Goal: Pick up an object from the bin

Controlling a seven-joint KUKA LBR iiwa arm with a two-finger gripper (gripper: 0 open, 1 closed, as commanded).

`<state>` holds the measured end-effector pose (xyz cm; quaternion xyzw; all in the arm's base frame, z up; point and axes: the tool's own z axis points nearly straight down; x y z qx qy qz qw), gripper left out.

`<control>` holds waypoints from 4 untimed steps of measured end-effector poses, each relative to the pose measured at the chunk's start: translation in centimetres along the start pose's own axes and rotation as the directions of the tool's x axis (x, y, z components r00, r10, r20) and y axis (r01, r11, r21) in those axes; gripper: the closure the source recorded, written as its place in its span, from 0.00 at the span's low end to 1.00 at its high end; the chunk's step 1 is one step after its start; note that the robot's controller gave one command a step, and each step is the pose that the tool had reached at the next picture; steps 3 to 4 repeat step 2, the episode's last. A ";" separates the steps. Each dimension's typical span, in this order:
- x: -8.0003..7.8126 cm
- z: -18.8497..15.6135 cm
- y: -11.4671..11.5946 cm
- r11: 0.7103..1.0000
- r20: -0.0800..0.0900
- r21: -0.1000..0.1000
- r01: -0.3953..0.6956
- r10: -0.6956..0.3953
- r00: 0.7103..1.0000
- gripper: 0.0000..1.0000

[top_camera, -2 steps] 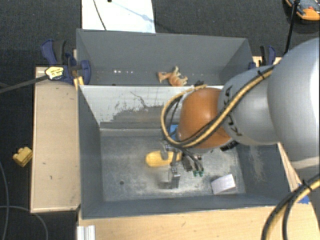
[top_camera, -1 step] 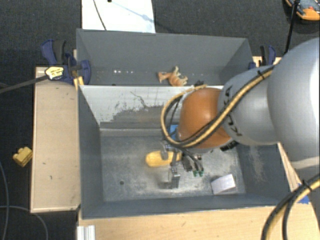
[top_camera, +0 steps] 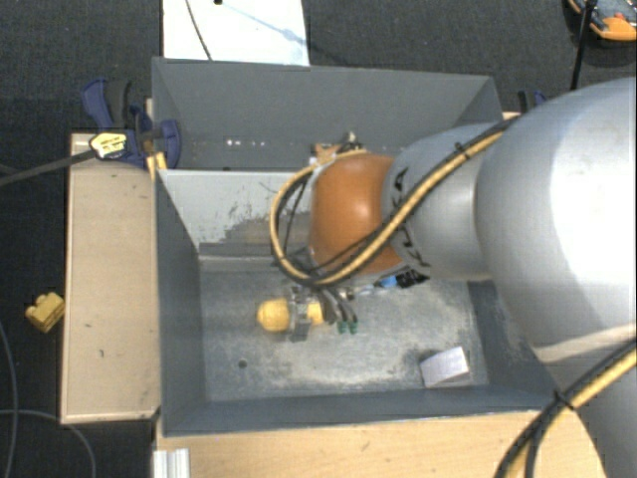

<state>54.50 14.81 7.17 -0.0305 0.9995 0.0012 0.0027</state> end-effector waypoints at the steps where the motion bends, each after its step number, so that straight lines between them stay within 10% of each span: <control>1: 0.0 0.0 0.0 1.000 0.000 0.000 0.000 0.000 1.000 1.00; 2: 3.7 -21.3 -4.7 0.994 0.003 0.002 0.112 -0.112 0.994 1.00; 4: 3.7 -21.3 -4.7 0.994 0.003 0.002 0.112 -0.112 0.994 1.00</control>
Offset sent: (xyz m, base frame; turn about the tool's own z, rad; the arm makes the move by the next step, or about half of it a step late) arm -0.0363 -0.0492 0.2081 -0.1139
